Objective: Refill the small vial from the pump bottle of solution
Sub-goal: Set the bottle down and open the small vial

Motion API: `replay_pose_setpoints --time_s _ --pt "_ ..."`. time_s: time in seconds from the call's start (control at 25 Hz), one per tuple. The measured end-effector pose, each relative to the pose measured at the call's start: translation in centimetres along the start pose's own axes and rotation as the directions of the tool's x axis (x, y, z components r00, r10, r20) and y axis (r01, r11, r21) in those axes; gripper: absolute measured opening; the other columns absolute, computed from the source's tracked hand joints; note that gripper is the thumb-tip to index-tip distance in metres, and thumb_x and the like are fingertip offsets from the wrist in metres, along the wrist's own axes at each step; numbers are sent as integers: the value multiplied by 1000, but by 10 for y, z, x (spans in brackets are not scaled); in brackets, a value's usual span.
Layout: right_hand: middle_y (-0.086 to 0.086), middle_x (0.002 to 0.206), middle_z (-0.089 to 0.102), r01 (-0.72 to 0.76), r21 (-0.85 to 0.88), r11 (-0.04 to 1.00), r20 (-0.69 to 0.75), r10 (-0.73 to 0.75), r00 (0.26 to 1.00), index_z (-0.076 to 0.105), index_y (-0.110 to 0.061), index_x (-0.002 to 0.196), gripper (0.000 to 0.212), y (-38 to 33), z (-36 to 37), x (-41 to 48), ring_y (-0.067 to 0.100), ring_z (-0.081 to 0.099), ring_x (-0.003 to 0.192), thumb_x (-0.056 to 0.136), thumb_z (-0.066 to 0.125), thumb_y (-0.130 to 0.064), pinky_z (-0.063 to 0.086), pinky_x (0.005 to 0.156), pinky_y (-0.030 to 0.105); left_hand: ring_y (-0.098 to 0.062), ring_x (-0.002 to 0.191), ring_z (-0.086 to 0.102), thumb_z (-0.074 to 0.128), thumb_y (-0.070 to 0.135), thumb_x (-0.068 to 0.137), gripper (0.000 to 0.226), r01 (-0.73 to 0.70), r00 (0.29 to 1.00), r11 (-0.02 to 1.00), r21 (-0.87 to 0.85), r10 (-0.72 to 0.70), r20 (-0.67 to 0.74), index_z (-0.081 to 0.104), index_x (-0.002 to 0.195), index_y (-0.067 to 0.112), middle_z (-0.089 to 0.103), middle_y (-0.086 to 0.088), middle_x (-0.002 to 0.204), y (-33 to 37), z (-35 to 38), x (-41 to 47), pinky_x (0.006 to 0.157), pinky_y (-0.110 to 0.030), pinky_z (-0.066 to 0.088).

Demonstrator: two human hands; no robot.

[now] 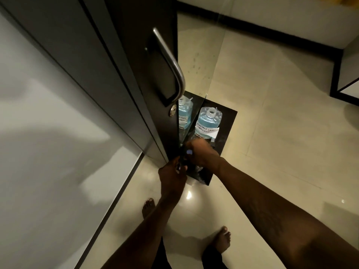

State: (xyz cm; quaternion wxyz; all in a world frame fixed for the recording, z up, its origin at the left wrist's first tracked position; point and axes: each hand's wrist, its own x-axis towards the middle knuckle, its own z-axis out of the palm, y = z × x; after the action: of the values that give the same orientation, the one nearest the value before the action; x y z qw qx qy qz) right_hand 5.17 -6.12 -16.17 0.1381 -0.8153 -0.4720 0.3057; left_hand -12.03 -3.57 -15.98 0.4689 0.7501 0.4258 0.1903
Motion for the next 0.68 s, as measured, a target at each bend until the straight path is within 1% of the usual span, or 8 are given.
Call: replay_pose_setpoints --time_s 0.08,0.12,0.24,0.36,0.4,0.48,0.56,0.68 --pt "12 108 72 -13 -55 998 17 14 1000 74 -13 111 21 -1 1 0 29 69 100 91 69 -19 59 89 42 24 89 61 74 6 91 29 -40 999 999 -8 41 13 68 112 25 64 31 96 8 -3 -1 78 -1 48" --pt "10 105 74 -15 -29 999 -12 15 1000 76 -14 107 19 -2 -4 -5 27 70 98 89 70 -18 59 89 40 24 88 60 74 6 91 28 -45 999 999 -17 45 30 67 110 26 63 32 93 15 -7 -1 75 -1 47" --pt "-2 92 75 -15 212 977 -183 54 982 80 -17 98 16 -11 -51 -30 13 70 87 83 76 -21 54 80 25 11 82 66 76 18 90 23 -104 990 994 19 102 95 69 111 22 67 22 83 46 -21 3 71 -3 47" --pt "-5 76 76 3 321 947 -311 102 945 82 -20 89 10 -24 -124 -72 10 71 71 82 82 -27 55 71 22 3 90 65 83 30 81 49 -175 981 982 73 167 100 66 126 22 70 16 102 97 -30 12 78 2 43" --pt "-3 71 76 14 333 943 -327 101 940 82 -20 83 9 -29 -146 -87 11 72 65 84 81 -29 56 66 22 3 90 66 85 31 77 51 -210 976 976 56 206 70 68 124 24 71 16 103 116 -31 15 83 -5 50" --pt "2 63 75 27 379 925 -333 109 937 80 -14 76 20 -36 -191 -119 11 72 54 87 80 -30 56 56 20 -1 87 71 86 35 74 48 -270 962 963 22 269 46 72 119 26 77 11 100 160 -32 17 86 -25 59" --pt "8 63 75 37 432 901 -349 130 928 78 -7 75 30 -41 -225 -139 17 74 54 88 80 -35 60 55 26 1 85 71 88 38 72 47 -331 942 944 8 330 65 74 115 26 77 10 96 196 -33 15 83 -26 60" --pt "12 64 75 35 485 874 -376 172 910 76 -2 76 41 -47 -258 -168 27 75 59 86 78 -42 65 61 38 6 81 68 91 42 68 51 -452 891 892 28 450 68 75 114 25 75 14 93 238 -35 3 75 -15 57"
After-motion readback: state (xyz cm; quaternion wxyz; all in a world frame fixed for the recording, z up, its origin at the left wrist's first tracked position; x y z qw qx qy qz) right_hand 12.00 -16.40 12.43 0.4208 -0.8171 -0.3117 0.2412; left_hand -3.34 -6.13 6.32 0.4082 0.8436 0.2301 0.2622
